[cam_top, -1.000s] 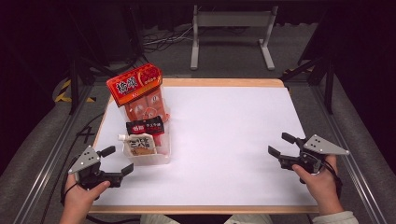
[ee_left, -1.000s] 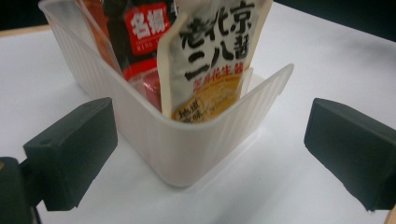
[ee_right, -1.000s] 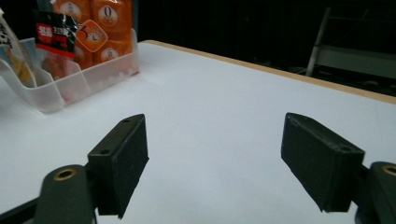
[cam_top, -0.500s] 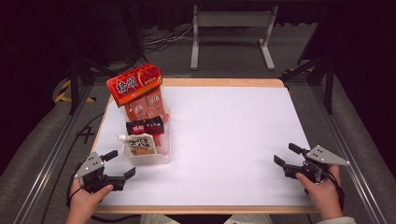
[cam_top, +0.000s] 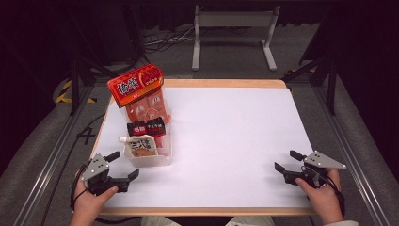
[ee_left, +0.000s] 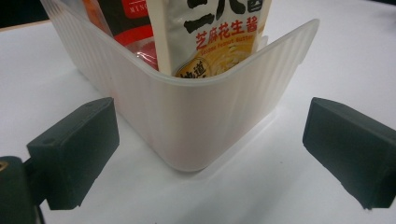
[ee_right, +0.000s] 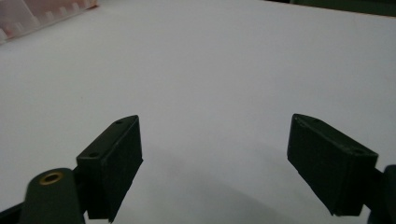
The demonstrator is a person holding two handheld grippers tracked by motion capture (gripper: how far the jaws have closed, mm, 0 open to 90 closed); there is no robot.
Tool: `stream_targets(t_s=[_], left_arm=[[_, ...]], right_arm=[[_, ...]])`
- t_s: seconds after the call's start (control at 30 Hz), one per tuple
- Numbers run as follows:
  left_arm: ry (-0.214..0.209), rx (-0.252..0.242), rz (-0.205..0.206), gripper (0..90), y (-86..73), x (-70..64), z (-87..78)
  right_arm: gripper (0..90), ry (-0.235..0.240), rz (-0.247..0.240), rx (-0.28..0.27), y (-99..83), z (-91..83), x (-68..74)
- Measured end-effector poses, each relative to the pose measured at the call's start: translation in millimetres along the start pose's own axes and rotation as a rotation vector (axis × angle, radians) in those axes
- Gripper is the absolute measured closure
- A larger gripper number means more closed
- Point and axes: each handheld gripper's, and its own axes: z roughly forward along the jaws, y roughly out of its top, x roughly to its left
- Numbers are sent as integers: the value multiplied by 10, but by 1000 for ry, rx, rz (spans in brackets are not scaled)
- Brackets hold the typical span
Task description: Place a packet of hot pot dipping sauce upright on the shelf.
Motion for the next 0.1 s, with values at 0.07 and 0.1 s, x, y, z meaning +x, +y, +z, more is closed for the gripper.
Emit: stream_targets(t_s=[0.07,0.1], left_arm=[[7,-1,4,52,12,-8,4],[7,-1,4,52,12,-8,4]], right_arm=[[181,-5,3,0,-1,1,0],[181,-7,4,1,0,1,1]])
